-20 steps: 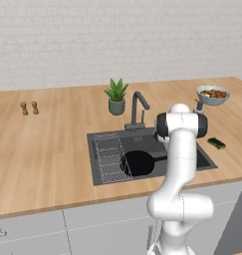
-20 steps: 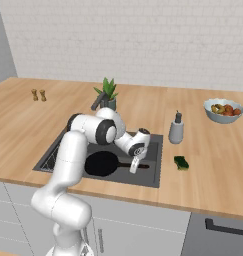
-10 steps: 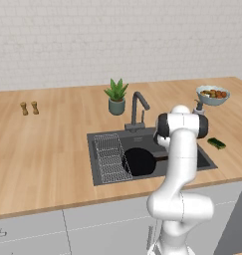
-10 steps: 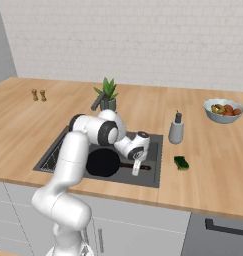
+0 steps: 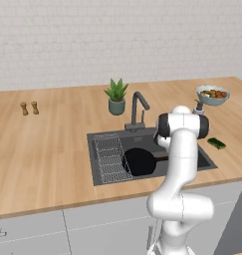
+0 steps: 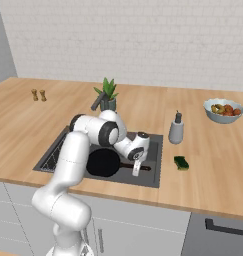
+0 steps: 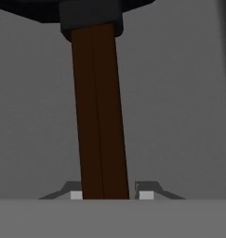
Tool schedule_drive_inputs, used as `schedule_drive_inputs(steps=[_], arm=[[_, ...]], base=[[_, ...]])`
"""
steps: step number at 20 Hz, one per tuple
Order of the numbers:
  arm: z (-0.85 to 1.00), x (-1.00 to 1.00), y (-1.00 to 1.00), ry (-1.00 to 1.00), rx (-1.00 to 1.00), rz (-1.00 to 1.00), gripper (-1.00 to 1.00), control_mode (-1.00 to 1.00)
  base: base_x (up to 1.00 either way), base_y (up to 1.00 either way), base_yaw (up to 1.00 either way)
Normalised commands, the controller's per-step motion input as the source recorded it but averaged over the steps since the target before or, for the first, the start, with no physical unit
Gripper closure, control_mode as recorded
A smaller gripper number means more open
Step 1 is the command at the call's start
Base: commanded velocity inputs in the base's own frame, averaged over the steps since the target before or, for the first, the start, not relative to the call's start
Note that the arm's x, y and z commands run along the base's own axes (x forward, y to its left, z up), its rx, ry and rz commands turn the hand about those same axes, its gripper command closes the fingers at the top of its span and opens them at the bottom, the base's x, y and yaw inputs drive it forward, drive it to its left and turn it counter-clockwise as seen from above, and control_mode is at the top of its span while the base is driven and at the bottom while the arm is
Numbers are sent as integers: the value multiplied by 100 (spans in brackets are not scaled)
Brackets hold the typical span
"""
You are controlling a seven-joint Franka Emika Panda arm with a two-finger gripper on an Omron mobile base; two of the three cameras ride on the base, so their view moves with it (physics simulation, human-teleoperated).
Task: Pick the pan and sponge and place them into the sink. Then turn on the water.
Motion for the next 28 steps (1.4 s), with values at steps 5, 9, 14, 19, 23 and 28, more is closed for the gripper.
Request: schedule_drive_inputs(steps=[5, 9, 14, 19, 23, 28], arm=[[14, 2, 0, 1, 0, 0, -100, -100], [41, 5, -9, 6, 0, 0, -100, -100], [64, -1, -9, 1, 0, 0, -100, -100], [68, -22, -7, -2, 0, 0, -100, -100], [69, -37, -13, -1, 0, 0, -100, -100], [67, -32, -25, -2, 0, 0, -100, -100]], base=[[0, 0, 0], [0, 0, 0], [0, 0, 0], [0, 0, 0], [0, 0, 0], [0, 0, 0]])
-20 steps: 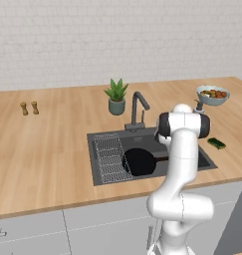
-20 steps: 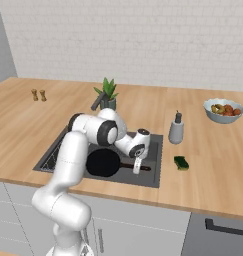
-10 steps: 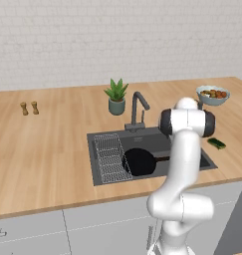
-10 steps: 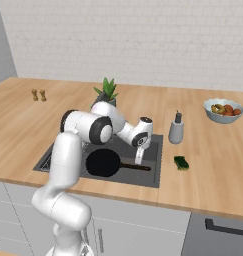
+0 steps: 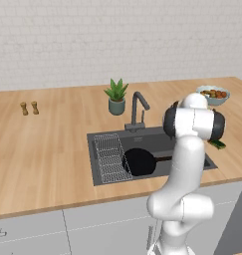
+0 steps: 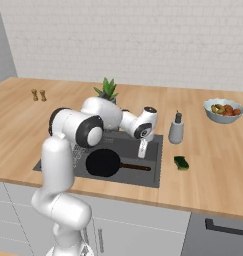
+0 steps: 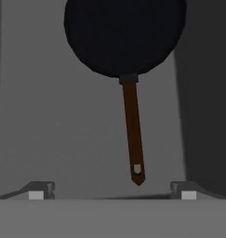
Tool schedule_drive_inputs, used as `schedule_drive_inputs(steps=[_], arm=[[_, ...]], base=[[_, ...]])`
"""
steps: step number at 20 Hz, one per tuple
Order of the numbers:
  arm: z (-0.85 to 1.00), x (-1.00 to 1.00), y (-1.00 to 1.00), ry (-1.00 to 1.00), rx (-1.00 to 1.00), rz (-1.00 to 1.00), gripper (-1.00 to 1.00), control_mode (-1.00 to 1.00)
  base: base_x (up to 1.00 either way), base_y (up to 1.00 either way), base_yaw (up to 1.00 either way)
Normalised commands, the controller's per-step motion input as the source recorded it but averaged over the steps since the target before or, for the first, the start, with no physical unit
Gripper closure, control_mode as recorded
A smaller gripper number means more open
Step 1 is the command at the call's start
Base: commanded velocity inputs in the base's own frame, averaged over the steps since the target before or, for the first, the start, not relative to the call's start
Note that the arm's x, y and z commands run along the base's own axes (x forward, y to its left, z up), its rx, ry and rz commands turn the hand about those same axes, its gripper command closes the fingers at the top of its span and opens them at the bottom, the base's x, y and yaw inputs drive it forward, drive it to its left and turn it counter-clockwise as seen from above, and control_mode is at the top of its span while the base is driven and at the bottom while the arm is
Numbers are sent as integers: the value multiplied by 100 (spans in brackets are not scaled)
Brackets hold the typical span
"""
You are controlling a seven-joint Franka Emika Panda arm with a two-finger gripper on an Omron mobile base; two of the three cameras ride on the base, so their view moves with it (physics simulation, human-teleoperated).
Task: Pick the pan and sponge and place them into the sink. Then turn on the water.
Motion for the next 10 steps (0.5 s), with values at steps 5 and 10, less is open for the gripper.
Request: schedule_drive_inputs(steps=[5, 10], arm=[[68, 0, -24, 0, -1, 19, -100, -100], [23, -22, -46, -12, 1, 28, -100, -100]], base=[[0, 0, 0], [0, 0, 0]])
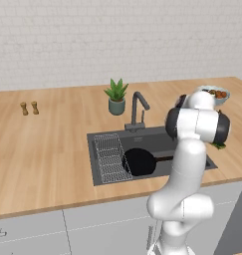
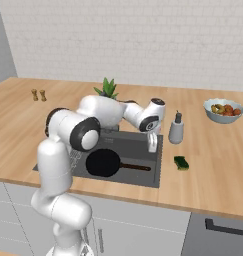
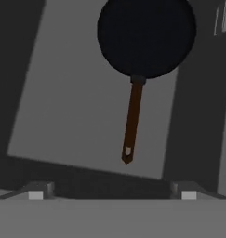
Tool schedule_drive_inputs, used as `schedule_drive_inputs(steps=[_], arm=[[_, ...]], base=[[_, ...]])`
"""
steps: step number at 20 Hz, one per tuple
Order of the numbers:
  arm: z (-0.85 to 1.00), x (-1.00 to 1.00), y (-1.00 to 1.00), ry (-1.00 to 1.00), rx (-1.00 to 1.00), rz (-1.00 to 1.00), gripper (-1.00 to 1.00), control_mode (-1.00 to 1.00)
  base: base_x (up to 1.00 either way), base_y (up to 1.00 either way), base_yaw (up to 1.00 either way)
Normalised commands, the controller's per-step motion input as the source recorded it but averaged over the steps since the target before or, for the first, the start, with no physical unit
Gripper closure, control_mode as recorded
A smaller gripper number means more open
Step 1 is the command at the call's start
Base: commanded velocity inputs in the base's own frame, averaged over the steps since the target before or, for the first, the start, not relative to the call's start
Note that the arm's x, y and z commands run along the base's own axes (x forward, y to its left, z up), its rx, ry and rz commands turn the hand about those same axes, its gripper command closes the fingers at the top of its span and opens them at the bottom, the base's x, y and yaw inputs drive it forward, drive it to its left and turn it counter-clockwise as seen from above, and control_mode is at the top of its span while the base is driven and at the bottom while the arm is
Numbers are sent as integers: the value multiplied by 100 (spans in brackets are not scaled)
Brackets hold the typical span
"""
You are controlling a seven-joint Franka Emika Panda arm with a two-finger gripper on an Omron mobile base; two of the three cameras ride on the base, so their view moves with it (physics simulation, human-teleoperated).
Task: Pick the pan and sponge and place them into the sink. Then turn on the water.
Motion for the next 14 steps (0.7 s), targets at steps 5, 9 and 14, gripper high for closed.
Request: schedule_drive_inputs(steps=[5, 9, 14], arm=[[3, -27, -40, -7, 9, 19, -100, -100], [13, -26, -19, -11, 1, 51, -100, -100], [23, -9, -33, -12, -1, 54, -100, -100]], base=[[0, 0, 0], [0, 0, 0], [0, 0, 0]])
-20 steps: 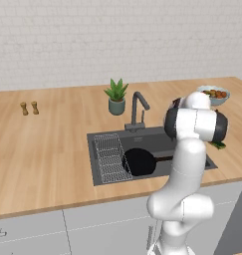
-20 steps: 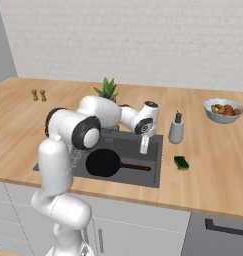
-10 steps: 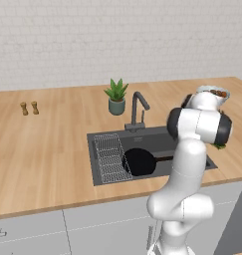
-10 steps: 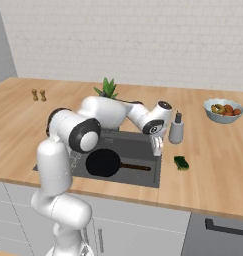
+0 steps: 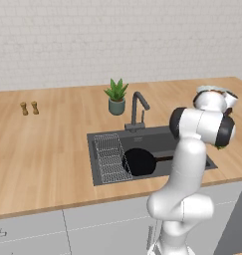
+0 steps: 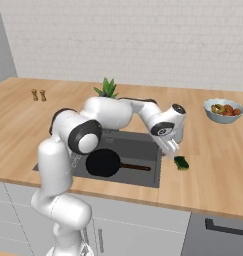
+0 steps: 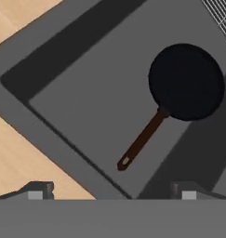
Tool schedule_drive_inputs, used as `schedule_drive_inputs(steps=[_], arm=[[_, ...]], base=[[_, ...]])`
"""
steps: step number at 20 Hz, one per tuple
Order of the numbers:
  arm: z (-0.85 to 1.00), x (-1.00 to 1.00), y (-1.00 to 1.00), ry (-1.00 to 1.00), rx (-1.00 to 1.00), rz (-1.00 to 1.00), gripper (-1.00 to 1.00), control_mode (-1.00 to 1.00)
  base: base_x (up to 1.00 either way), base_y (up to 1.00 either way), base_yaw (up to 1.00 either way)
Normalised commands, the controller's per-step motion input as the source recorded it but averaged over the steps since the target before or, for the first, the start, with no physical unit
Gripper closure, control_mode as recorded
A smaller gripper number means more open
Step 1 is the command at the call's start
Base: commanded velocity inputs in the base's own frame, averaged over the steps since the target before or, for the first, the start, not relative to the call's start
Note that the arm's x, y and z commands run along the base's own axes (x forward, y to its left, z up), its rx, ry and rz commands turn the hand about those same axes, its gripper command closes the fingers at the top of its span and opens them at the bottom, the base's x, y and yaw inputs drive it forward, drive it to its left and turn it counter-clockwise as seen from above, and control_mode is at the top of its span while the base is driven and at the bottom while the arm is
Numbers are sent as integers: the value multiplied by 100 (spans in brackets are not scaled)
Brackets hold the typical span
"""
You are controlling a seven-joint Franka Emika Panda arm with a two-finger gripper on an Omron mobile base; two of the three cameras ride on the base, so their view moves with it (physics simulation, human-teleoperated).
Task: Pick the pan and sponge and place them into the sink. Then turn on the water.
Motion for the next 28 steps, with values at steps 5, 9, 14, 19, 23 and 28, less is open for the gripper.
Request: schedule_drive_inputs(steps=[5, 9, 14, 19, 23, 28], arm=[[20, 0, -31, -5, -3, 37, -100, -100], [0, 1, -31, -8, -12, 29, -100, -100], [0, 16, -46, 0, -21, 19, -100, -100], [-9, 15, -56, 0, -4, 17, -100, -100], [-20, 0, -47, 1, -1, 23, -100, -100], [-15, -8, -15, 8, -5, 31, -100, -100]], base=[[0, 0, 0], [0, 0, 0], [0, 0, 0], [0, 0, 0], [0, 0, 0], [0, 0, 0]])
